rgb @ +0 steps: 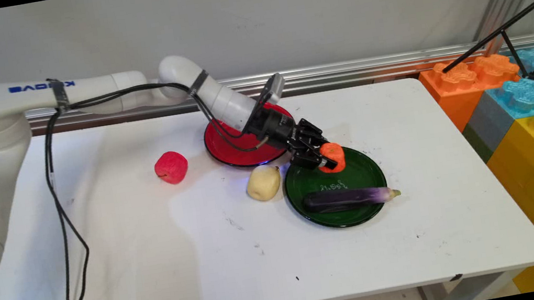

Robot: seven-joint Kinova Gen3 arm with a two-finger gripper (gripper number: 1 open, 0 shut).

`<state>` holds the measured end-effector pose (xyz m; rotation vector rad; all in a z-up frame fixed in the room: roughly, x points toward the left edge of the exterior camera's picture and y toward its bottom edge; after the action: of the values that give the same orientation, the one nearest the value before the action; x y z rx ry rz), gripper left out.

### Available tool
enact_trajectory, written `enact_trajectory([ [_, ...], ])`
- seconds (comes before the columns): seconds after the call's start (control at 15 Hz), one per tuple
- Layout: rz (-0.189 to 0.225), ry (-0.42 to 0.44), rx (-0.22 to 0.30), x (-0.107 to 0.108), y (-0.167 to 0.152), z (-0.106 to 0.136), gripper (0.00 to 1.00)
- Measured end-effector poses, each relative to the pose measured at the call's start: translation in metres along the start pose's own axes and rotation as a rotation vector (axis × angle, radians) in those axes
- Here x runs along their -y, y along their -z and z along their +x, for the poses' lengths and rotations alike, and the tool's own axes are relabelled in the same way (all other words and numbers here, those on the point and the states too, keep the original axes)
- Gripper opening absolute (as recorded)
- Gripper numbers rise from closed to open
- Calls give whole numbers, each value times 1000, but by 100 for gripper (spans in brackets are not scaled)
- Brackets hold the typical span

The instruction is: Place the picked object on the table

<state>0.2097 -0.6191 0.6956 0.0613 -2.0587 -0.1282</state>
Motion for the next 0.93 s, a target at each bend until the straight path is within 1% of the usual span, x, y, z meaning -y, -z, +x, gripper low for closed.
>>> enact_trajectory([
  [0.13, -1, 12, -8, -7, 8, 3, 0],
  [0.33, 0, 31, -25, -24, 26, 6, 0],
  [0.6, 12, 31, -49, -45, 49, 10, 0],
  [0.93, 30, 19, -69, -72, 84, 7, 0],
])
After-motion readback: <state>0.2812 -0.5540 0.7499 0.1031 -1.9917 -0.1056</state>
